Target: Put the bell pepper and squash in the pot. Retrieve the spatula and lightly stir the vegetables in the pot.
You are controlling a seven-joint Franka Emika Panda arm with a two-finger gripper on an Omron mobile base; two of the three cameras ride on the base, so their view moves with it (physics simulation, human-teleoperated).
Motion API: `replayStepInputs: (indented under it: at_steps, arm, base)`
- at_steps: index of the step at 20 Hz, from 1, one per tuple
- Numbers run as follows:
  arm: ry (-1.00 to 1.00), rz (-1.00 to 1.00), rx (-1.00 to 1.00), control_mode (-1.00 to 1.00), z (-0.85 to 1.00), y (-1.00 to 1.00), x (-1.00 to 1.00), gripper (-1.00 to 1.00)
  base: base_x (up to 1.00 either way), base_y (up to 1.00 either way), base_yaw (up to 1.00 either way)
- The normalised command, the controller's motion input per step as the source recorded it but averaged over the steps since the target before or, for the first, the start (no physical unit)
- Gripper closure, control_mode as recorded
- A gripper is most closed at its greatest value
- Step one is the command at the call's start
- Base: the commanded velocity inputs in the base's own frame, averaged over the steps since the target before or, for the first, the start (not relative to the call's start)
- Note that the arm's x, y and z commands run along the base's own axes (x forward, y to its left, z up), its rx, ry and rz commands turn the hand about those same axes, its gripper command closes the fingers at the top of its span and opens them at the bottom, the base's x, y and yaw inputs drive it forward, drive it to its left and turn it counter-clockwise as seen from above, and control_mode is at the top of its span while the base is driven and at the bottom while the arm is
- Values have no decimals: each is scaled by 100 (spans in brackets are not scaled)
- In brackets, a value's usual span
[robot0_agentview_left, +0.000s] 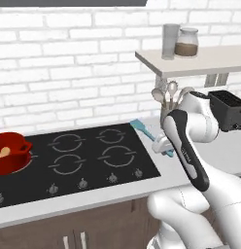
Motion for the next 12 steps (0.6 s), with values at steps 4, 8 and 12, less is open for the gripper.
replayStepInputs:
  at_steps: [4, 8, 12]
  arm:
    - [0, 0, 0, 100, 0, 0, 0, 100]
    - [0, 0, 0, 100, 0, 0, 0, 100]
    - [0, 0, 0, 100, 0, 0, 0, 100]
  base:
    - [-27, 100, 5]
    - [-1, 100, 0]
    - [30, 100, 0]
